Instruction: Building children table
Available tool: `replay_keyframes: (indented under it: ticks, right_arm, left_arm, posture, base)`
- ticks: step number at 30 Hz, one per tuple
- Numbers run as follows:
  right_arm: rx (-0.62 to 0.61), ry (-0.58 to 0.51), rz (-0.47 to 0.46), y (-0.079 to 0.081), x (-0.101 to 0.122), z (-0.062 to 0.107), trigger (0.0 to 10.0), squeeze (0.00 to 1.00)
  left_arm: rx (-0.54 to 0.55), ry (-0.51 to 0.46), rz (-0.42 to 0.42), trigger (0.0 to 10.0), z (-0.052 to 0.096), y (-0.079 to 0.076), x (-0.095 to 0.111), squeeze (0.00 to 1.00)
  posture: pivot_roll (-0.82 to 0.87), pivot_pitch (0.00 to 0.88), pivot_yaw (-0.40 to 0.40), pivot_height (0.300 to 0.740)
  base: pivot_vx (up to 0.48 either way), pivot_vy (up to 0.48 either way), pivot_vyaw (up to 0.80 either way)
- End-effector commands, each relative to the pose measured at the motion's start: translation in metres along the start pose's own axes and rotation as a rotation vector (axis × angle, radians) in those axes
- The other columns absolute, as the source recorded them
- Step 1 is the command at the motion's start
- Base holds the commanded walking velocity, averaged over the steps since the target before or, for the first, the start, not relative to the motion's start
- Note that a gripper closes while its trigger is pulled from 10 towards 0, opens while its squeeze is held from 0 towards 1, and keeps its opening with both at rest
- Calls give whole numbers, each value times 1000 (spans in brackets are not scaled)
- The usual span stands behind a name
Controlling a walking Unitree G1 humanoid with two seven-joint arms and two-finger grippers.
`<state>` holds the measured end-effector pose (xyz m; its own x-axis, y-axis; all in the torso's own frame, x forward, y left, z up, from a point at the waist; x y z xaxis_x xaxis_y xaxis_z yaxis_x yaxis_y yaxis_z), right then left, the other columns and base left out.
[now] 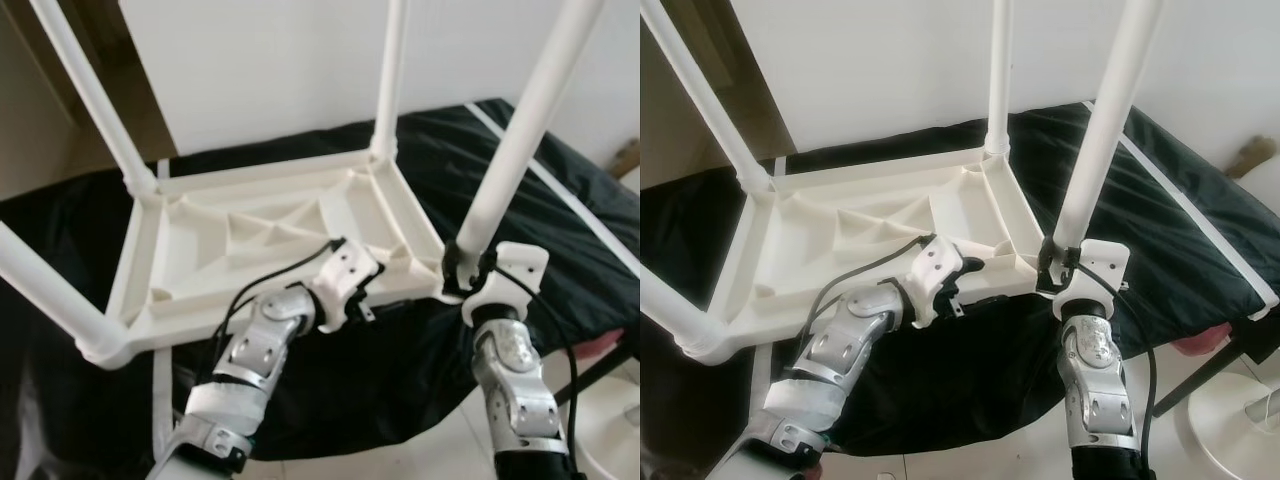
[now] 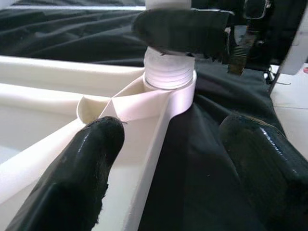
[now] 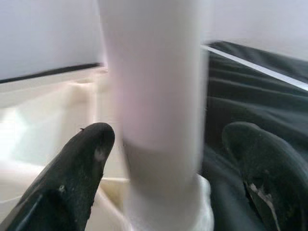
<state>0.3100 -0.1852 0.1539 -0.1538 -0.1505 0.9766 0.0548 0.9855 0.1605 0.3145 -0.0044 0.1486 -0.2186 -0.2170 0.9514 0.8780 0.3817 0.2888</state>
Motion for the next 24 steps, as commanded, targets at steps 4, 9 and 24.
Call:
replay_keyframes:
  ticks: [4,9,24]
  right_arm:
    - [99,18,-9,-3,-4,-4,10000,0]
    - [232,44,37,-3,-7,-13,10000,0]
    - [423,152,116,-10,-18,-33,5490,0]
  left_arm:
    - [71,4,2,10000,1,3,-2,0]
    - [67,-4,-9,10000,-2,3,0,0]
    - [41,-13,-42,10000,-5,6,7,0]
  posture:
    - [-89,0,36,740]
    - [-94,0,46,740]
    - [-94,0,66,740]
  base:
    - [0,0,0]
    - [0,0,0]
    - [0,0,0]
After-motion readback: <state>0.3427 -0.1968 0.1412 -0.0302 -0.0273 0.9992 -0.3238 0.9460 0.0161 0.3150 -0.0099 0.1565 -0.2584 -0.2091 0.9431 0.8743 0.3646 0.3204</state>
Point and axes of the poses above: a point about 5 cm out from each wrist's last joint towards the gripper, its own z axis pointing back from the gripper into the wrist, its own x axis along the axis of the wrist's last joint, y = z × x, the point moved 3 cm from there along -z, pointing out of the wrist towards the gripper, and after that the axes turned 6 degrees about -z, right-handed, at the moved point
